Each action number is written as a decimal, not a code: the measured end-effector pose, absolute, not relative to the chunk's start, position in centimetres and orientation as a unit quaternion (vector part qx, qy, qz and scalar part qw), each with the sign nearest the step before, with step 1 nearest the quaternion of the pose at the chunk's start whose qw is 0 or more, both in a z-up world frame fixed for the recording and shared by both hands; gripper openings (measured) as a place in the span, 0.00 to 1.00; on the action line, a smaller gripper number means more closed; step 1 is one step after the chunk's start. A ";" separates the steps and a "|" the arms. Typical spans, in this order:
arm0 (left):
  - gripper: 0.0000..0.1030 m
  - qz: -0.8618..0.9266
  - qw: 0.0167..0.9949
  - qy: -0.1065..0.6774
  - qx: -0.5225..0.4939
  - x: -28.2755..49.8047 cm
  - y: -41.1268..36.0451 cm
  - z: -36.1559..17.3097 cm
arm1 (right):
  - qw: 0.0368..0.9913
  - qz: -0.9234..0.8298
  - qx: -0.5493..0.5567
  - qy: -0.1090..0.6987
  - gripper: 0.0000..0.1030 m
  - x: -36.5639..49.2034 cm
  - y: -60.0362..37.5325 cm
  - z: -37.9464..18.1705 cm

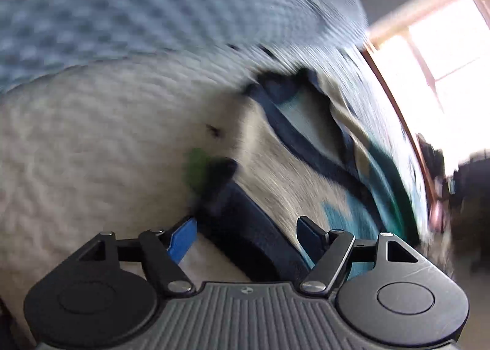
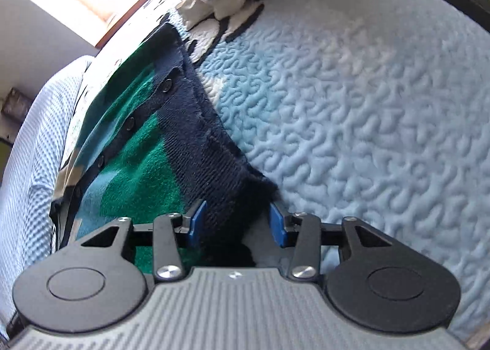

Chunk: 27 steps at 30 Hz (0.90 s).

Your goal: Fold clothes

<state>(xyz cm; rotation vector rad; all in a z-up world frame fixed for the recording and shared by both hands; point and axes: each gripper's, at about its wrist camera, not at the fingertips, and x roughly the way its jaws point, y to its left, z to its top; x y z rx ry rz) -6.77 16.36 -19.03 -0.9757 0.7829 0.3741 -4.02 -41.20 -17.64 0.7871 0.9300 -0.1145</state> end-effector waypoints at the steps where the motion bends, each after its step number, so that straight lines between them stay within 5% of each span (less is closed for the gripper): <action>1: 0.67 0.189 0.785 0.358 -0.469 -7.1 17.0 -19.4 | 0.815 -0.056 0.382 0.432 0.44 -4.2 -41.3 -17.8; 11: 0.69 0.176 0.796 0.358 -0.455 -4.2 17.2 -19.6 | 0.795 -0.058 0.438 0.416 0.41 -3.8 -41.8 -18.4; 14: 0.27 0.168 0.788 0.367 -0.465 -3.2 16.9 -20.3 | 0.791 -0.060 0.447 0.413 0.39 -3.7 -41.8 -18.6; 15: 0.21 0.177 0.782 0.367 -0.472 -3.3 17.1 -20.6 | 0.790 -0.063 0.450 0.412 0.36 -3.7 -41.8 -18.6; 19: 0.20 0.157 0.770 0.352 -0.508 -4.2 18.1 -21.6 | 0.766 -0.077 0.505 0.392 0.34 -4.4 -42.7 -19.6; 22: 0.31 0.149 0.773 0.349 -0.510 -3.9 18.2 -21.7 | 0.762 -0.085 0.517 0.381 0.31 -4.3 -42.7 -20.0; 23: 0.30 0.146 0.779 0.350 -0.500 -3.6 18.1 -21.6 | 0.768 -0.088 0.505 0.383 0.23 -4.0 -42.3 -19.8; 24: 0.26 0.147 0.791 0.357 -0.475 -3.2 17.6 -21.3 | 0.777 -0.090 0.487 0.389 0.13 -3.8 -41.9 -19.5; 27: 0.10 0.146 0.811 0.372 -0.428 -2.7 17.0 -20.6 | 0.782 -0.096 0.477 0.388 0.11 -4.0 -41.8 -19.1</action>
